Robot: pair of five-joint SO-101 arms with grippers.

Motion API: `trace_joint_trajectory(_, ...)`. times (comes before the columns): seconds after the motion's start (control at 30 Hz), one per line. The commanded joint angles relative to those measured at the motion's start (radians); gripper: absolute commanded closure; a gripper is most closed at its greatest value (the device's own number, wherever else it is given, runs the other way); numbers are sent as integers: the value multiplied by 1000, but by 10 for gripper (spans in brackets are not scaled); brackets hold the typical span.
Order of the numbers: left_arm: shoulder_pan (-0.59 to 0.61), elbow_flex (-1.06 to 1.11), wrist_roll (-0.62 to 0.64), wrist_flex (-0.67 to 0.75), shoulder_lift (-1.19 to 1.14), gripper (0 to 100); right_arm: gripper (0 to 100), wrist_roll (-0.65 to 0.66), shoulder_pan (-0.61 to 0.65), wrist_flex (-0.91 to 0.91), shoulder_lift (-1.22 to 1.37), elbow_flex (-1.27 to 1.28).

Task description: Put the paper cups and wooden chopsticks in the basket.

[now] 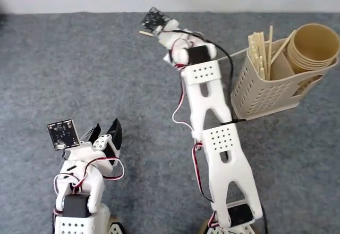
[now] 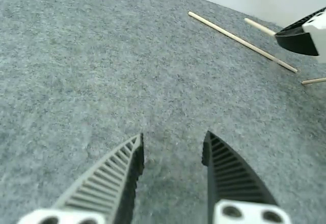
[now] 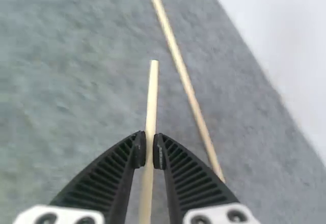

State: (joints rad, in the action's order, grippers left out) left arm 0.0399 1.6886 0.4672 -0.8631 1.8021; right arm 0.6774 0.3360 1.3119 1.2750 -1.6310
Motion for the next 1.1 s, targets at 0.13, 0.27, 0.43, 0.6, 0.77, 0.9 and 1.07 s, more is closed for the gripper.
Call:
trace_joint_trajectory(0.13,2,-5,-12,-5,14,814,991,-95,45,81,-145,-52)
trace_joint_trajectory(0.27,2,-5,-12,-5,14,814,991,-133,47,174,-265,-52)
trace_joint_trajectory(0.43,2,-5,-12,-5,14,814,991,-193,45,285,-437,-52)
trace_joint_trajectory(0.6,2,-5,-12,-5,14,814,991,-195,18,381,-587,-52)
trace_joint_trajectory(0.77,2,-5,-12,-15,14,814,991,-265,-90,414,-714,-52)
trace_joint_trajectory(0.9,2,-5,-12,-17,14,814,991,-404,-199,414,-779,-51)
trace_joint_trajectory(1.07,2,-5,-12,-17,14,814,991,-532,-329,421,-845,-51)
